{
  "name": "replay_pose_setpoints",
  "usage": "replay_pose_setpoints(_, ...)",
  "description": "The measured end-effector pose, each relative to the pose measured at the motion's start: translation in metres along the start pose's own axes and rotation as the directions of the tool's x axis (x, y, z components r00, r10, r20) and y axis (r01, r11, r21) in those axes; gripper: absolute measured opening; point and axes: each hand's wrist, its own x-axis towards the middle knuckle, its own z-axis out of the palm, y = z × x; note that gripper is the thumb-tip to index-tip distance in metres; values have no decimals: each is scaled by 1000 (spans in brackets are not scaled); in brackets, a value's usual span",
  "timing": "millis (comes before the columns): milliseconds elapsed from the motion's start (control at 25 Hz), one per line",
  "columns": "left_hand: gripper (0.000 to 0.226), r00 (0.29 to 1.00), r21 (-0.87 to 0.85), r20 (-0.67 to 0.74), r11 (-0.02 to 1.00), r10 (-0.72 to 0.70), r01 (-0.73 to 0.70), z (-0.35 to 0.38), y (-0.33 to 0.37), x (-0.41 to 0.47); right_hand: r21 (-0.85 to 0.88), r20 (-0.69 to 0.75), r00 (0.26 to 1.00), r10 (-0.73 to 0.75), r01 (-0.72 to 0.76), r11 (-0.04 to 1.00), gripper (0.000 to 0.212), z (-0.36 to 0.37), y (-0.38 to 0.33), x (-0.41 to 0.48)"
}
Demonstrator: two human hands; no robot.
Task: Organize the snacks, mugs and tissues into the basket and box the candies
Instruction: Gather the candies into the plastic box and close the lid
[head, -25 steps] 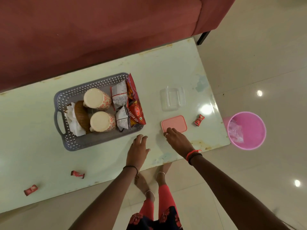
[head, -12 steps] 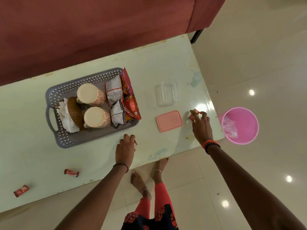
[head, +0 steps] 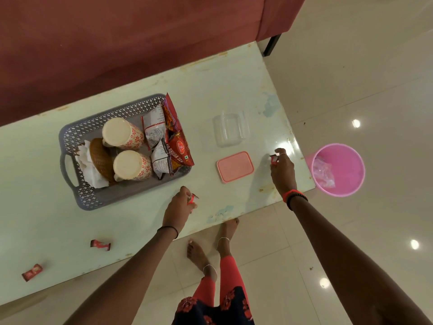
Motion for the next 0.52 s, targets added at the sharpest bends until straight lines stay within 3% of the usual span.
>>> replay_pose_setpoints(120, 20, 995, -34, -19, 994, 101, -102, 2, 35, 0, 267, -68, 990, 126, -104, 958, 9, -3, -10, -2)
replay_pose_setpoints(200, 17, 983, -54, -47, 983, 176, -178, 1, 63, 6, 327, -85, 983, 165, -129, 936, 10, -4, -17, -2)
replay_pose_setpoints(280, 15, 975, -182, -72, 958, 210, -220, -3, 93, 18, 355, -79, 979, 189, -150, 923, 14, -6, -23, -4)
replay_pose_setpoints(400, 17, 977, -399, -140, 894, 162, -205, -15, 136, 49, 391, -85, 973, 216, -167, 905, 21, -9, -31, -4)
replay_pose_setpoints(520, 24, 967, -479, -240, 856, 85, -194, -30, 170, 85, 373, -89, 972, 216, -168, 912, 15, -10, -36, -2)
